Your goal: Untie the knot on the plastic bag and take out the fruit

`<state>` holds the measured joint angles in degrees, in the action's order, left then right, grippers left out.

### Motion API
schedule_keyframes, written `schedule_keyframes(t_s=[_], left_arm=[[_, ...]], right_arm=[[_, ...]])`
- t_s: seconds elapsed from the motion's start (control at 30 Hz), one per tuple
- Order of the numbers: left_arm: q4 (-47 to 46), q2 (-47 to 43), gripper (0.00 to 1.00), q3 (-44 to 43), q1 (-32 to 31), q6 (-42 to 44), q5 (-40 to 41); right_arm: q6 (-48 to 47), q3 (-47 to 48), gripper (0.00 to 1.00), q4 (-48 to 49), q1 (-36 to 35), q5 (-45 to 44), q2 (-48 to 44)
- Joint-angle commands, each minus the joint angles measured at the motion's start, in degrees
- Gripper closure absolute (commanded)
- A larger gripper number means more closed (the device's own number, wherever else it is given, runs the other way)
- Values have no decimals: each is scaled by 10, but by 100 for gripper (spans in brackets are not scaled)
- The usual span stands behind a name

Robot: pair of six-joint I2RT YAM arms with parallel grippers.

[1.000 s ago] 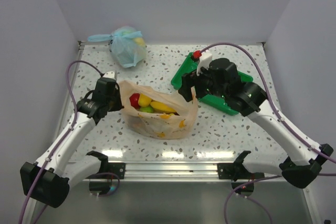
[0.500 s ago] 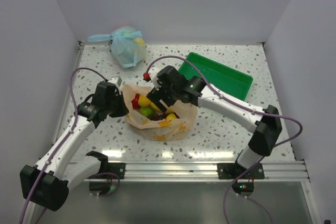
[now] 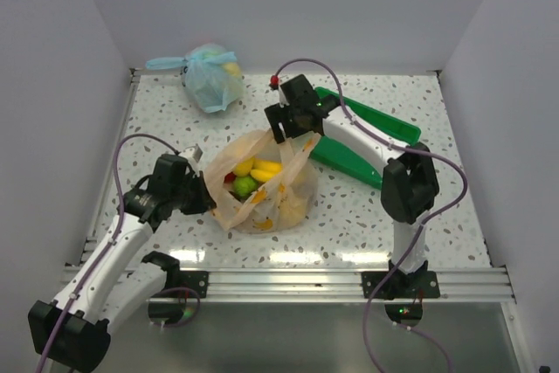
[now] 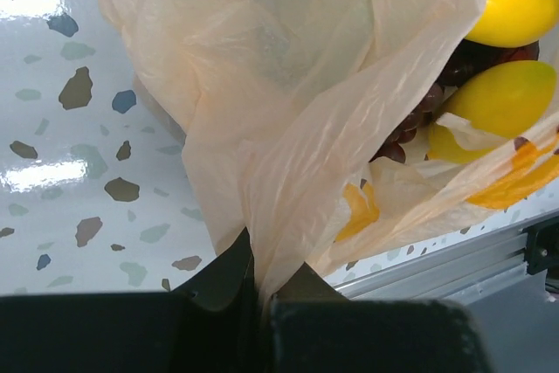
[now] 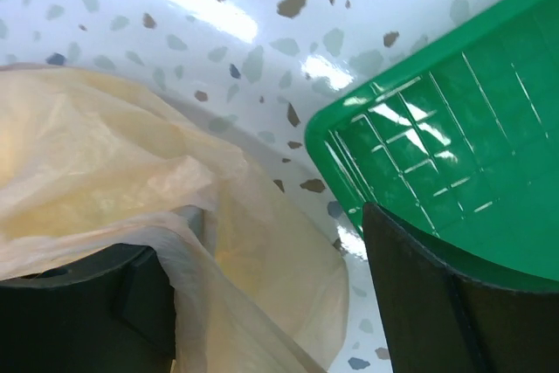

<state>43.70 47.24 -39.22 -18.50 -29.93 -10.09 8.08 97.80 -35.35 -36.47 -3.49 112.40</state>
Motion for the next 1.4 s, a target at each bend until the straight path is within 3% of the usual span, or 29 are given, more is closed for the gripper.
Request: schedule_keyframes(t_s=[0.0, 0.1, 0.33, 0.57, 0.8, 0.83, 0.9, 0.93, 1.03, 1.23, 1.37], left_arm=[[22, -12, 100, -2, 3, -9, -2], [12, -8, 100, -14, 3, -20, 4], [-1, 9, 100, -42, 3, -34, 25], [-12, 14, 100, -45, 3, -47, 45], [-24, 8, 100, -32, 3, -54, 60], [-27, 8, 100, -26, 3, -55, 57], [-32, 7, 100, -16, 3, -58, 49], [-38, 7, 100, -11, 3, -59, 47], [-48, 4, 100, 4, 3, -66, 38], [-66, 7, 100, 23, 3, -71, 9], [-60, 3, 100, 22, 3, -64, 2]], right_arm=[[19, 36, 23, 6, -24, 32, -32], [-20, 27, 20, -12, -57, 32, -78], [-77, 1, 17, -53, -168, -71, -178], [-40, -128, 28, -31, -245, -64, -209], [40, -326, 53, -16, -251, -57, -271], [53, -358, 64, -19, -251, -54, -282], [64, -386, 73, -27, -252, -42, -309], [68, -410, 83, -30, -252, -38, -318], [71, -446, 94, -33, -252, -21, -336], [94, -468, 96, -5, -252, 27, -328], [104, -417, 64, -32, -251, 17, -363]])
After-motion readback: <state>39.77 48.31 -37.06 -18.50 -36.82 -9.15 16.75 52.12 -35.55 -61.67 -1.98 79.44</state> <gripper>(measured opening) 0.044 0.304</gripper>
